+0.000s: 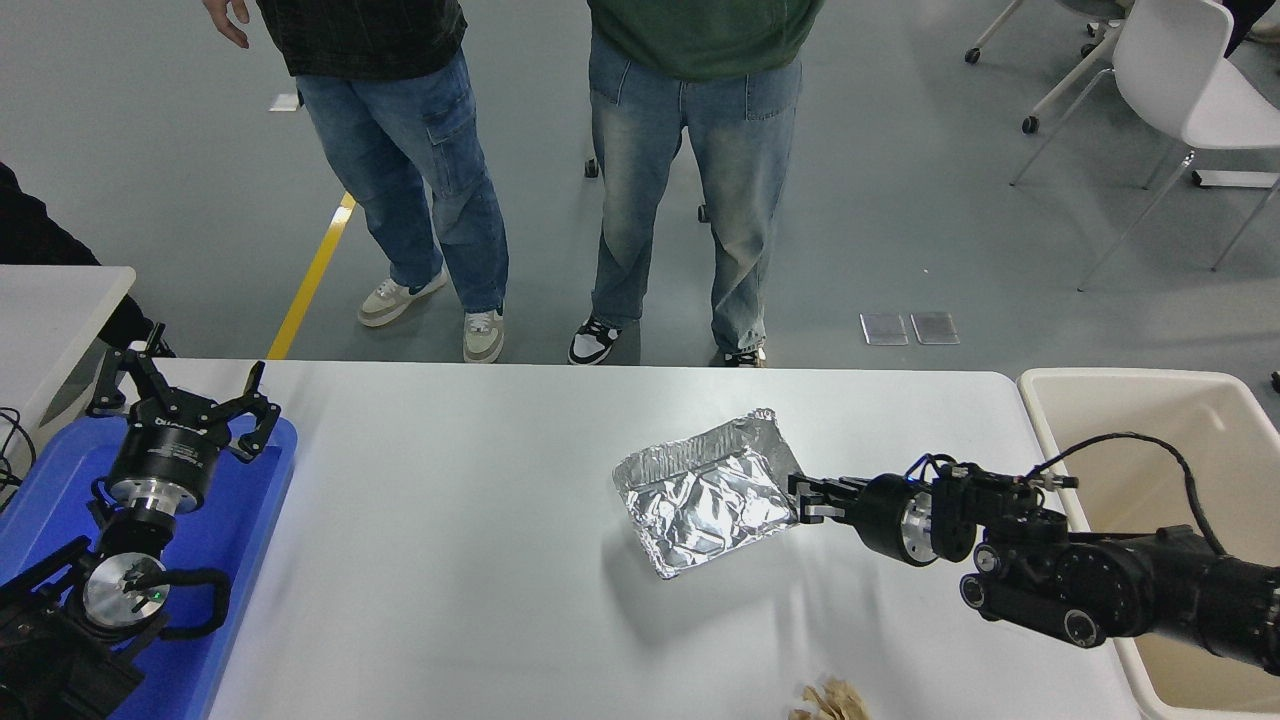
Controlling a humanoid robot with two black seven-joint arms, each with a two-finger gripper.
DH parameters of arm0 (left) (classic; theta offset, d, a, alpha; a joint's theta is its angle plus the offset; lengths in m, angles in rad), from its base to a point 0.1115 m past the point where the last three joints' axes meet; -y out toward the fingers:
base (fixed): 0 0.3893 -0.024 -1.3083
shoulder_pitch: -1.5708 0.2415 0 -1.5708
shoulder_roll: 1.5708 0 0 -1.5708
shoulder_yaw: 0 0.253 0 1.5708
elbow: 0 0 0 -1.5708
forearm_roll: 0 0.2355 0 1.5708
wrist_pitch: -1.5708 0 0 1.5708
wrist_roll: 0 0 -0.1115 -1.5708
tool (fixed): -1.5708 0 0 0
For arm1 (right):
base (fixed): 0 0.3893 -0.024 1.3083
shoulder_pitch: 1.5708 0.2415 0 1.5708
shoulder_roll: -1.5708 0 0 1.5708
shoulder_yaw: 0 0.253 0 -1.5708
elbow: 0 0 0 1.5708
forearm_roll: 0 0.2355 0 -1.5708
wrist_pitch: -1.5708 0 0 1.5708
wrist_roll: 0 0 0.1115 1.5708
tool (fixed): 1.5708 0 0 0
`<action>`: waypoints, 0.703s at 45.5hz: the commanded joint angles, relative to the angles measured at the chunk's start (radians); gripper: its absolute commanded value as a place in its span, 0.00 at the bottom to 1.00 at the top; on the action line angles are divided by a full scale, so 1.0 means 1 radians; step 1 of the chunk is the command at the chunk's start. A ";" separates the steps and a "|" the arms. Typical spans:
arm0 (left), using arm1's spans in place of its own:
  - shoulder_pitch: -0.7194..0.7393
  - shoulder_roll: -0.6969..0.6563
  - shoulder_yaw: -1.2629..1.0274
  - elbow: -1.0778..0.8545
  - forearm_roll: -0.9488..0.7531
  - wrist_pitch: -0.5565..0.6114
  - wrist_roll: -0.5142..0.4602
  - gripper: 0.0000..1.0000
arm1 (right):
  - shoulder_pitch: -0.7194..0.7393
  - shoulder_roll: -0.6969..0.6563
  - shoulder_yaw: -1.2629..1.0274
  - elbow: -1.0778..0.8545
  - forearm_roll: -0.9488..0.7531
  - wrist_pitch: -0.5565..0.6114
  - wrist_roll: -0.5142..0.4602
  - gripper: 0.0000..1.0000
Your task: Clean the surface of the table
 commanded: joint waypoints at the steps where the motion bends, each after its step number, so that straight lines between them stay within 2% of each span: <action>1: 0.000 0.001 0.000 0.000 0.000 0.000 0.000 1.00 | 0.039 -0.148 0.005 0.184 0.024 0.007 -0.007 0.00; 16: 0.000 -0.001 0.000 0.000 0.000 0.000 0.000 1.00 | 0.090 -0.272 0.022 0.306 0.026 0.007 -0.008 0.00; 32: 0.000 0.001 0.000 0.000 0.000 0.000 0.000 1.00 | 0.113 -0.474 0.112 0.446 0.043 0.021 -0.003 0.00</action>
